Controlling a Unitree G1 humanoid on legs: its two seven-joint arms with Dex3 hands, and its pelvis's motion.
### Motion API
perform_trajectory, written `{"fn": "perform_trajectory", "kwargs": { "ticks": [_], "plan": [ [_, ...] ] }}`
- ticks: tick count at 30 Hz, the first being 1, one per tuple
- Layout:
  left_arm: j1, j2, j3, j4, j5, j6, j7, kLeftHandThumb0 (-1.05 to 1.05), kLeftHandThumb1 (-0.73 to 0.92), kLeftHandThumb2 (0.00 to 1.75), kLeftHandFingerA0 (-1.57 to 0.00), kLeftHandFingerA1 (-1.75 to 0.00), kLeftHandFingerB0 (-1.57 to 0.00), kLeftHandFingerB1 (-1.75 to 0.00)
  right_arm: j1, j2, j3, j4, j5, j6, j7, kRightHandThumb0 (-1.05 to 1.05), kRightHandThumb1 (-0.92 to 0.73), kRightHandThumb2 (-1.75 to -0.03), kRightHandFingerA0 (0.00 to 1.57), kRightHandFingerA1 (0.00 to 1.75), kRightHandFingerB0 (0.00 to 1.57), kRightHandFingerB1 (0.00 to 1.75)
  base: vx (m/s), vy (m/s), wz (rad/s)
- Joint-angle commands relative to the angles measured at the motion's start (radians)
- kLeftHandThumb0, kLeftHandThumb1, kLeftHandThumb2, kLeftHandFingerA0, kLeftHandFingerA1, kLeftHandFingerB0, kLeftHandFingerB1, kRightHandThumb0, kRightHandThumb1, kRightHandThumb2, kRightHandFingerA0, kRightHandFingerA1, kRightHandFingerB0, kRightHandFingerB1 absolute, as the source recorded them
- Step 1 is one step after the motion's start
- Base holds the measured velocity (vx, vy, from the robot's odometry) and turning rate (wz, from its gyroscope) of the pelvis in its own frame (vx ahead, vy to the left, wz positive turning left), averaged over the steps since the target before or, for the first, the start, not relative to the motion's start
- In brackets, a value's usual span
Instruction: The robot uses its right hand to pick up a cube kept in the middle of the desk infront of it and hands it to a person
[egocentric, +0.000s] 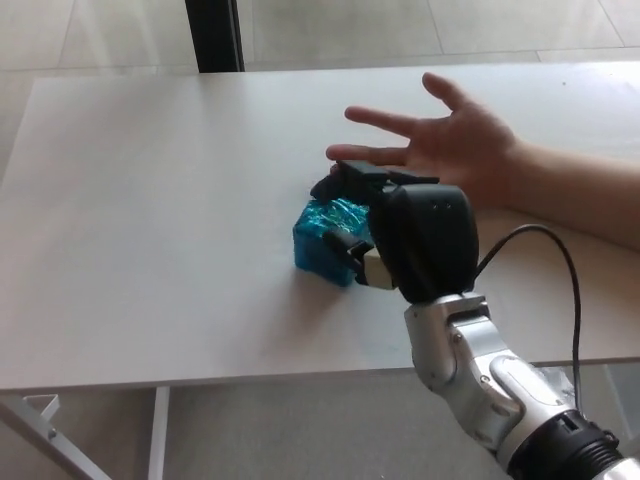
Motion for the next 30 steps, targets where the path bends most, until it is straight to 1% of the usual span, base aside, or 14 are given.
{"fn": "perform_trajectory", "kwargs": {
  "ticks": [1,5,7,14,15,16,18,19,20,21,22,25,27,30],
  "plan": [
    [0.019,0.023,0.002,-0.003,0.009,-0.020,-0.003,-0.70,0.70,0.61,-0.71,-0.62,-0.60,-0.45,-0.029,-0.041,-0.036,-0.069,0.031,-0.058,0.038,-0.30,-0.56,-0.75,0.97,1.43,0.90,0.85,0.00,0.000,0.00],
    [0.029,0.021,0.008,-0.002,0.004,-0.019,-0.001,-0.70,0.69,0.61,-0.70,-0.58,-0.60,-0.45,-0.033,-0.048,-0.061,-0.109,0.056,-0.069,0.058,-0.32,-0.56,-0.70,0.97,1.43,0.91,0.81,0.00,0.000,0.00],
    [0.035,0.025,-0.002,-0.004,0.014,-0.023,-0.001,-0.70,0.70,0.61,-0.70,-0.57,-0.59,-0.43,-0.037,-0.056,-0.078,-0.134,0.048,-0.056,0.063,-0.30,-0.52,-0.73,1.02,1.35,0.94,0.80,0.00,0.000,0.00],
    [0.039,0.031,-0.001,-0.005,0.012,-0.023,-0.002,-0.72,0.70,0.62,-0.72,-0.62,-0.61,-0.43,-0.048,-0.070,-0.116,-0.138,0.063,-0.031,0.129,-0.28,-0.51,-0.73,1.03,1.34,0.98,0.83,0.00,0.000,0.00],
    [0.040,0.031,-0.002,-0.006,0.012,-0.027,-0.006,-0.71,0.70,0.62,-0.71,-0.61,-0.59,-0.43,-0.049,-0.077,-0.107,-0.161,0.057,0.063,0.251,-0.27,-0.56,-0.62,0.99,1.31,0.95,0.69,0.00,0.000,0.00],
    [0.037,0.029,-0.007,-0.003,0.019,-0.031,0.002,-0.71,0.71,0.61,-0.71,-0.59,-0.59,-0.44,-0.055,-0.083,-0.100,-0.176,0.079,0.139,0.395,-0.35,-0.63,-0.59,0.87,1.01,0.72,0.46,0.00,0.000,0.00],
    [0.031,0.028,-0.011,-0.003,0.022,-0.031,0.003,-0.71,0.71,0.61,-0.71,-0.59,-0.59,-0.44,-0.051,-0.089,-0.103,-0.189,0.080,0.153,0.417,-0.35,-0.63,-0.59,0.87,1.01,0.72,0.46,0.00,0.000,0.00],
    [0.028,0.026,-0.010,-0.003,0.020,-0.032,0.001,-0.71,0.71,0.62,-0.72,-0.62,-0.61,-0.45,-0.063,-0.095,-0.088,-0.197,0.073,0.227,0.528,-0.53,-0.63,-0.59,0.70,0.67,0.50,0.35,0.00,0.000,0.00],
    [0.027,0.026,-0.011,-0.003,0.020,-0.032,0.001,-0.71,0.71,0.62,-0.72,-0.62,-0.61,-0.45,-0.064,-0.097,-0.088,-0.201,0.072,0.238,0.543,-0.53,-0.63,-0.59,0.70,0.67,0.50,0.35,0.00,0.000,0.00],
    [0.025,0.027,-0.013,-0.002,0.022,-0.031,0.001,-0.71,0.71,0.62,-0.70,-0.59,-0.60,-0.44,-0.073,-0.095,-0.079,-0.199,0.066,0.275,0.591,-0.66,-0.65,-0.60,0.50,0.58,0.35,0.32,0.00,0.000,0.00],
    [0.022,0.027,-0.017,0.001,0.026,-0.032,0.003,-0.72,0.71,0.62,-0.72,-0.59,-0.58,-0.43,-0.094,-0.092,-0.056,-0.191,0.045,0.353,0.689,-0.74,-0.69,-0.61,0.41,0.62,0.28,0.32,0.00,0.000,0.00],
    [0.010,0.025,-0.013,0.008,0.021,-0.017,0.006,-0.70,0.70,0.62,-0.73,-0.59,-0.59,-0.44,-0.126,-0.091,-0.002,-0.166,-0.022,0.441,0.802,-0.84,-0.72,-0.63,0.38,0.68,0.22,0.32,0.00,0.000,0.00],
    [0.005,0.023,-0.013,0.005,0.020,-0.015,0.009,-0.69,0.70,0.62,-0.74,-0.59,-0.59,-0.44,-0.137,-0.087,0.017,-0.143,-0.023,0.458,0.845,-0.88,-0.74,-0.63,0.36,0.82,0.21,0.31,0.00,0.000,0.00],
    [0.001,0.021,-0.013,0.006,0.019,-0.012,0.009,-0.70,0.70,0.62,-0.72,-0.58,-0.59,-0.44,-0.140,-0.077,0.039,-0.114,-0.013,0.465,0.880,-0.94,-0.80,-0.64,0.28,0.77,0.16,0.33,0.00,0.000,0.00]
  ]
}}
